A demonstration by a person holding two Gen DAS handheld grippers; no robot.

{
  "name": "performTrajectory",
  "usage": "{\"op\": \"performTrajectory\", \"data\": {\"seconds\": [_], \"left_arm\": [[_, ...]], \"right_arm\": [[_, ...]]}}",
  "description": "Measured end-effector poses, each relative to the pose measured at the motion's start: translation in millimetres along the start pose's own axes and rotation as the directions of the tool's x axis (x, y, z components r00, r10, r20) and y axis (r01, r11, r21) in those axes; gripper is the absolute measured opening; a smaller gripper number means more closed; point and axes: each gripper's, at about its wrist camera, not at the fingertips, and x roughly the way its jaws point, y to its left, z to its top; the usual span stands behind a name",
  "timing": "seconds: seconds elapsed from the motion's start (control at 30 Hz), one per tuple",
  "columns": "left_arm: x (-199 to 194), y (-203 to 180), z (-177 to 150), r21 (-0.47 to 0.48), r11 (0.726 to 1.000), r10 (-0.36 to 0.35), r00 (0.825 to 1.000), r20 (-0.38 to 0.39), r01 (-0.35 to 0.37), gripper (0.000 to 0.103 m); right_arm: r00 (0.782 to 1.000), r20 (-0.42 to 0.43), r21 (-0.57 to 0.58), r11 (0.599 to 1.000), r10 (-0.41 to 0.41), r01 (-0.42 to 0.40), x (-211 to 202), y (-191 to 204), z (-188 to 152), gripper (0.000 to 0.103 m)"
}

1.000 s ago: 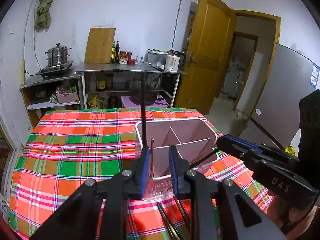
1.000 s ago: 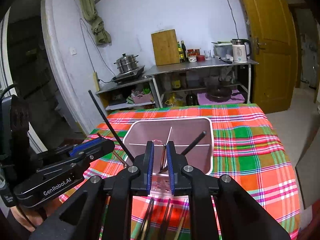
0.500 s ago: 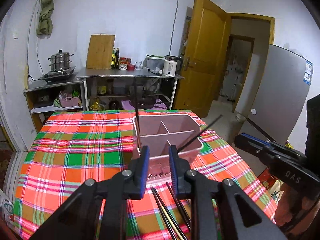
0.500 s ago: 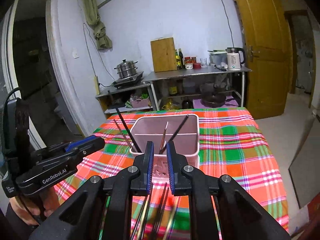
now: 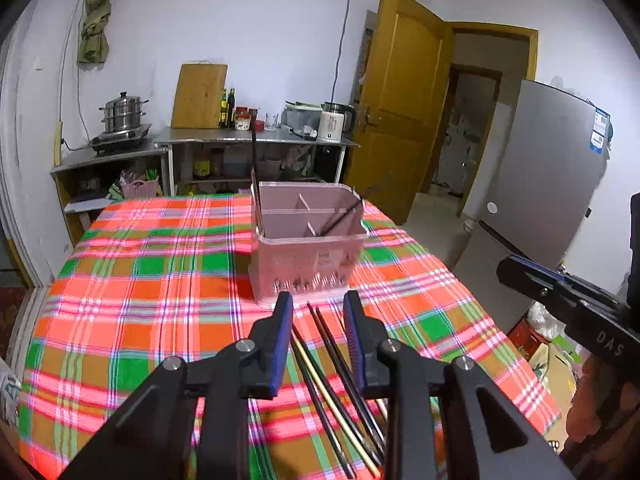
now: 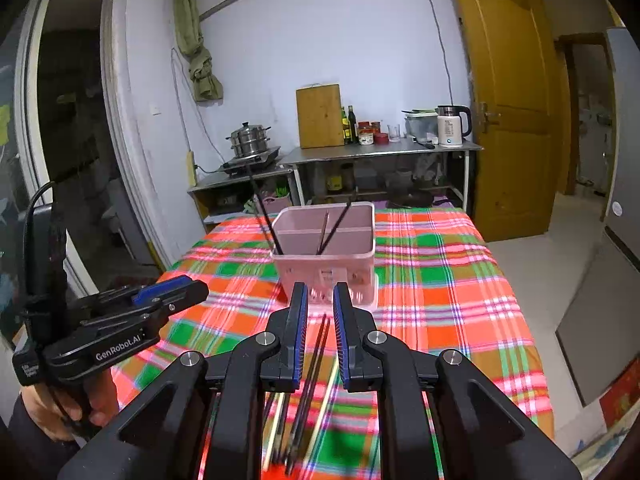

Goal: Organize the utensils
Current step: 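Move both open tools back down to the remaining chopsticks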

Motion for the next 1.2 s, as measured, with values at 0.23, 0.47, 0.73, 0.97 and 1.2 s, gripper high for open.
{"op": "performTrajectory", "data": {"seconds": [0.23,0.47,0.73,0.97,1.2], "left_arm": [[2,13,-38,-0.026,1.000,0.005,0.999,-0.052,-0.007,0.031],[33,28,-57,-0.072,0.997,0.003,0.991,-0.135,-0.013,0.031],[80,26,-65,-0.092,0.996,-0.028,0.974,-0.227,0.007,0.031],[117,25,-74,-0.102,0.995,-0.018,0.954,-0.298,-0.013,0.031],[130,19,-77,-0.066,0.997,0.014,0.950,-0.313,-0.037,0.031]], "right_arm": [[0.998,-0.056,0.018,1.000,0.019,-0.018,5,-2,-37,0.013],[0.990,-0.134,0.022,0.999,0.050,-0.047,36,-6,-58,0.013],[0.977,-0.203,0.059,0.997,0.062,-0.051,74,-20,-71,0.013],[0.968,-0.241,0.070,0.996,0.073,-0.058,96,-25,-76,0.013],[0.964,-0.253,0.075,0.995,0.082,-0.065,109,-28,-73,0.013]]}}
